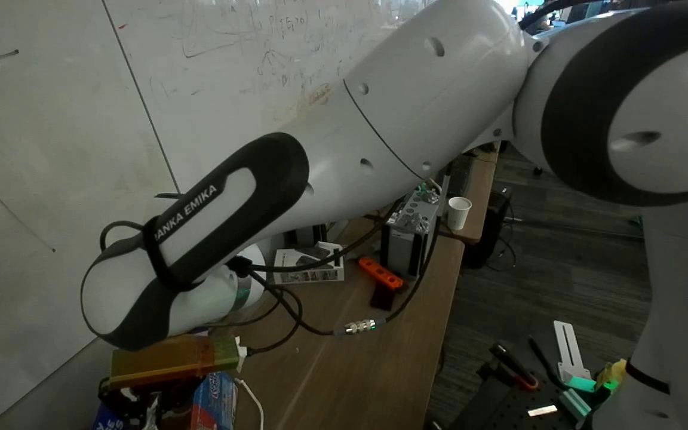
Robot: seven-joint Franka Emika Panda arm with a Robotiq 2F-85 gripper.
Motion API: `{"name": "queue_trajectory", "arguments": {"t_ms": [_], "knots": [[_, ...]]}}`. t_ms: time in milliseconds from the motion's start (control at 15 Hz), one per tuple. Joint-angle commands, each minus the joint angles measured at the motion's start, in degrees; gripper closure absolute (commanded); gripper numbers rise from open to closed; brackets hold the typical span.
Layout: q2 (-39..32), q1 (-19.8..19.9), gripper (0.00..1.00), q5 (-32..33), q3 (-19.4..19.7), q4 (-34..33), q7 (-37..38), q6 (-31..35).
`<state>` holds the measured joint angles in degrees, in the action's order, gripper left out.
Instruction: Pick up the ropes from the table and put them in the box
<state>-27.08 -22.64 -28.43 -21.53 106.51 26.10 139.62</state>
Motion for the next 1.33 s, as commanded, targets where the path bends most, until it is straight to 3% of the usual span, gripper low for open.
{"name": "queue_trajectory", "arguments": {"t_ms": [0,467,533,667,1067,1133,1267], "knots": [[-2.7,-2.2,0.96,2.9,1.7,-5.2,1.2,-2.1],[-6.8,-4.0,0.96,7.2,4.8,-12.0,2.9,-2.7],[-6.9,-4.1,0.60,7.7,5.2,-12.4,3.3,-3.6],[-6.6,-4.2,0.53,9.0,6.2,-12.8,4.0,-4.6],[-1.8,-3.8,0.07,10.2,7.8,-9.0,8.0,-8.6],[0.0,-3.4,0.01,10.0,7.6,-7.5,8.2,-9.8],[3.5,-3.1,0.00,10.3,7.8,-3.1,8.5,-11.5]]}}
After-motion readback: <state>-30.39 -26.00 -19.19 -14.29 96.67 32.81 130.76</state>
